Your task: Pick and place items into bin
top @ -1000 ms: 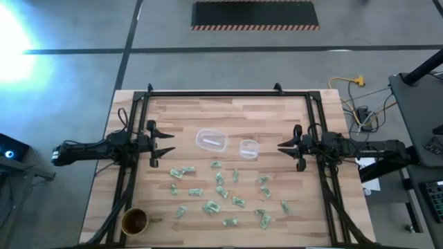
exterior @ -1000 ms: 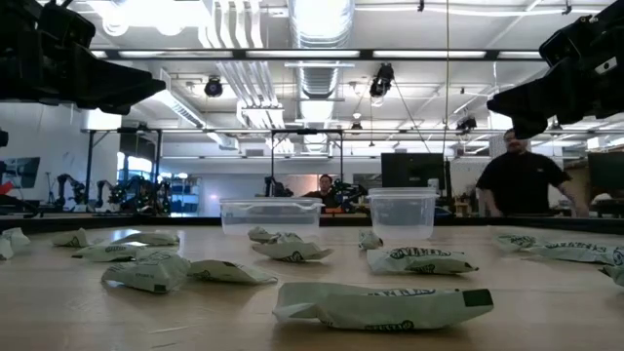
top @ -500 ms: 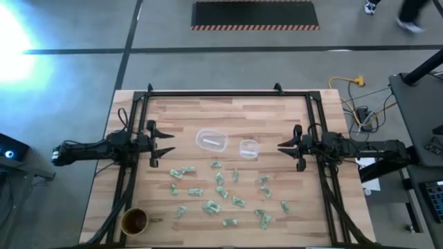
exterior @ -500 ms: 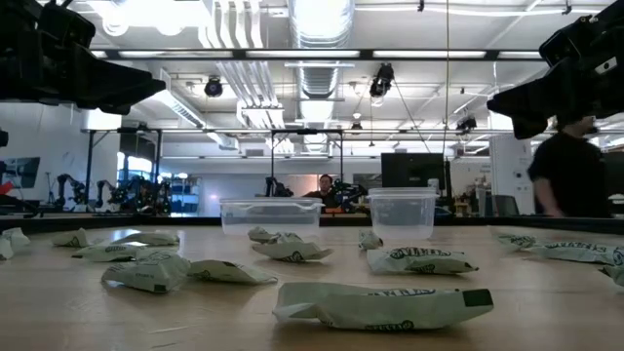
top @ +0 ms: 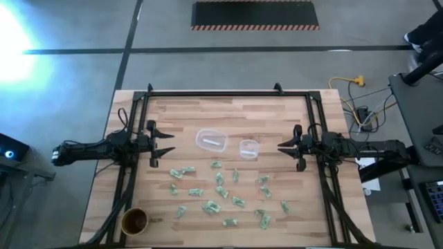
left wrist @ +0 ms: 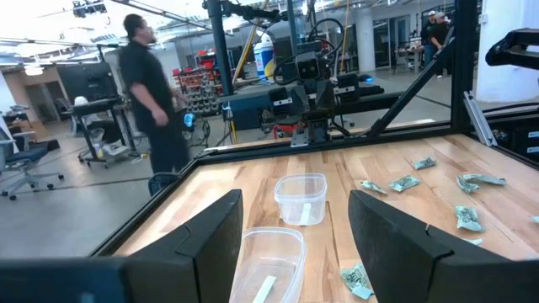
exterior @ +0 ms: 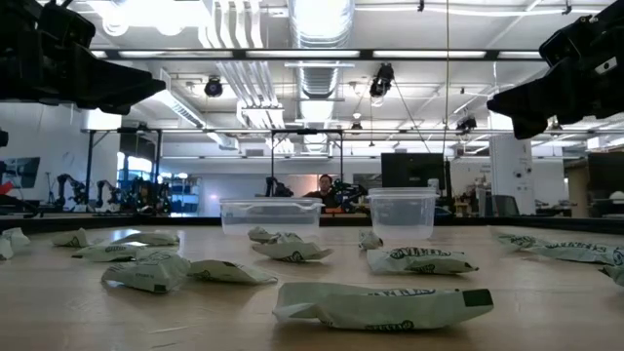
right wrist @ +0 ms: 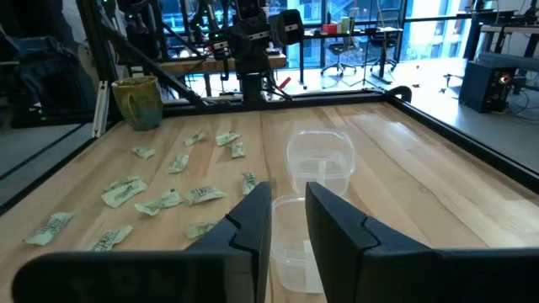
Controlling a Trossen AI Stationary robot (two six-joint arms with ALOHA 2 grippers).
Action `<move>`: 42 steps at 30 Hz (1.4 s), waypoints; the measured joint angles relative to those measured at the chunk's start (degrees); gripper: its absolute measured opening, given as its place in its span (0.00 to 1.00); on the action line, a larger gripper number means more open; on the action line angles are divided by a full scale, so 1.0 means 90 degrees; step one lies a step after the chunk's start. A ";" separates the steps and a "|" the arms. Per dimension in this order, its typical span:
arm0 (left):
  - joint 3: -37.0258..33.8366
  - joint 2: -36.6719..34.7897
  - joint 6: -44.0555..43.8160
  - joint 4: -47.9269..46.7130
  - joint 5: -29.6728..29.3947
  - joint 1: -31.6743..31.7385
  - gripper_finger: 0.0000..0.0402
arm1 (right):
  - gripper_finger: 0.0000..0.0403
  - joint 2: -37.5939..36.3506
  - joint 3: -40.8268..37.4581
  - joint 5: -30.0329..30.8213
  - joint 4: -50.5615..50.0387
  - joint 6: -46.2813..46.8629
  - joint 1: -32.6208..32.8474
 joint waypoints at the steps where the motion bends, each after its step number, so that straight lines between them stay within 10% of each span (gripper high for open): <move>1: 0.0000 -0.0002 0.0001 -0.0002 0.0000 0.0000 0.50 | 0.17 0.0000 0.0001 -0.0002 0.0000 0.0000 0.0000; 42: 0.0002 0.0000 -0.0396 0.1929 0.0001 -0.0001 0.50 | 0.17 -0.0003 -0.0001 0.0002 0.1505 0.0519 0.0000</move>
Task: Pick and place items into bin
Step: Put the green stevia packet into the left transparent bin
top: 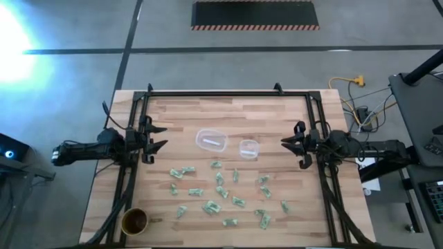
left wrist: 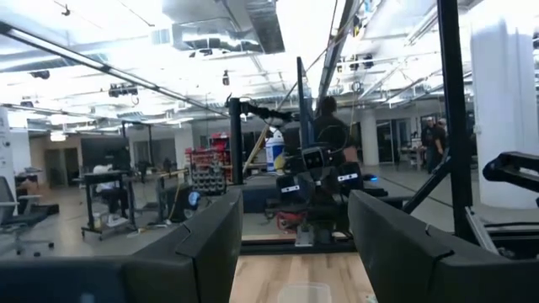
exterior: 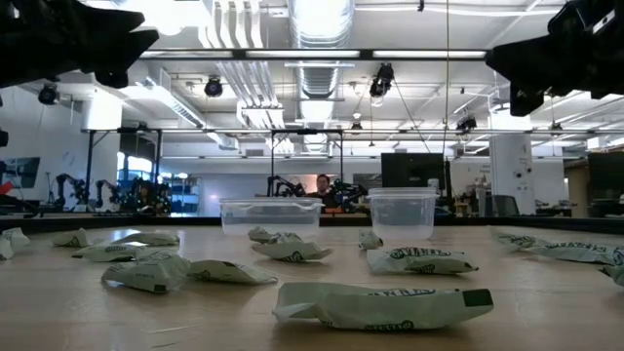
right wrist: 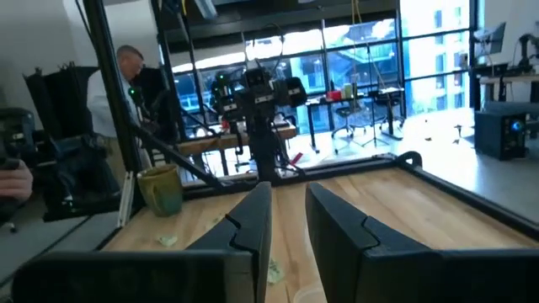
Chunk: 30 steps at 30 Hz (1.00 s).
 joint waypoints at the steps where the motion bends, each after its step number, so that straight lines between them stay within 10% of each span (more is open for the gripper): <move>1: 0.0000 0.0000 0.0000 -0.0002 -0.0003 0.0000 0.50 | 0.17 0.0000 0.0000 0.0000 -0.0009 -0.0013 0.0000; 25: -0.0002 -0.0002 -0.0352 0.0508 -0.1053 0.0002 0.50 | 0.17 0.0000 0.0000 -0.0831 0.0722 -0.1120 0.0000; 30: -0.0001 0.0113 -0.0339 0.0508 0.0110 0.0002 0.50 | 0.17 0.0010 0.0000 -0.0857 0.0700 -0.1115 0.0000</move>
